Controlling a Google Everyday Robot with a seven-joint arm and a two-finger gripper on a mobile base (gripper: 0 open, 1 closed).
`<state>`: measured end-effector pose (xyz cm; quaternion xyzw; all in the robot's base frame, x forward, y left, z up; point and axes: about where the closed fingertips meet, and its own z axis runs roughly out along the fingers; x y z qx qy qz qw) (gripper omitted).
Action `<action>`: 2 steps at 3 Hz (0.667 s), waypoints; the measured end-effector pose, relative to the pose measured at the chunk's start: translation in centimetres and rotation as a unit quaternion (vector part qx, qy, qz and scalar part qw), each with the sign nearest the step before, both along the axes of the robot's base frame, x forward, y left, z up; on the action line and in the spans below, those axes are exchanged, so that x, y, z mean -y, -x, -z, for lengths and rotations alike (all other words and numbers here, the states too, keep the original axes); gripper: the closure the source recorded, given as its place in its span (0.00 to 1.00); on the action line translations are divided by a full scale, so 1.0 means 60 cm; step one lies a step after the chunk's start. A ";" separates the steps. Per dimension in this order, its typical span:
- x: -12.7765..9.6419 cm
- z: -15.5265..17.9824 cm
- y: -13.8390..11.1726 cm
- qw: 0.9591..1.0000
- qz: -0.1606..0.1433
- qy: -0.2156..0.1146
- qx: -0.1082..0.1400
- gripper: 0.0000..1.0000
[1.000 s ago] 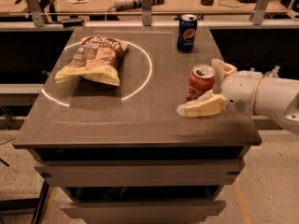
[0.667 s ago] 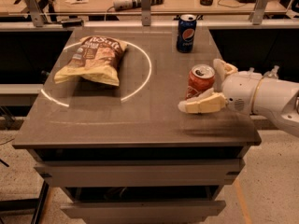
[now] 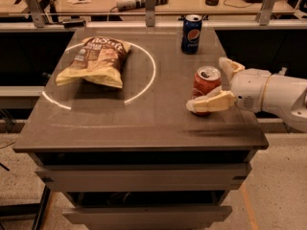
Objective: Knock coke can over
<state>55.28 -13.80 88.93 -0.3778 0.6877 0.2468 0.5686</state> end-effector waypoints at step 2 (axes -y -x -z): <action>-0.008 0.020 0.031 0.996 -0.073 0.014 -0.051 0.00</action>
Offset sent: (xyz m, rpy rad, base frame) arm -0.0334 -0.0007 -0.0255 -0.0457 0.1704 0.2087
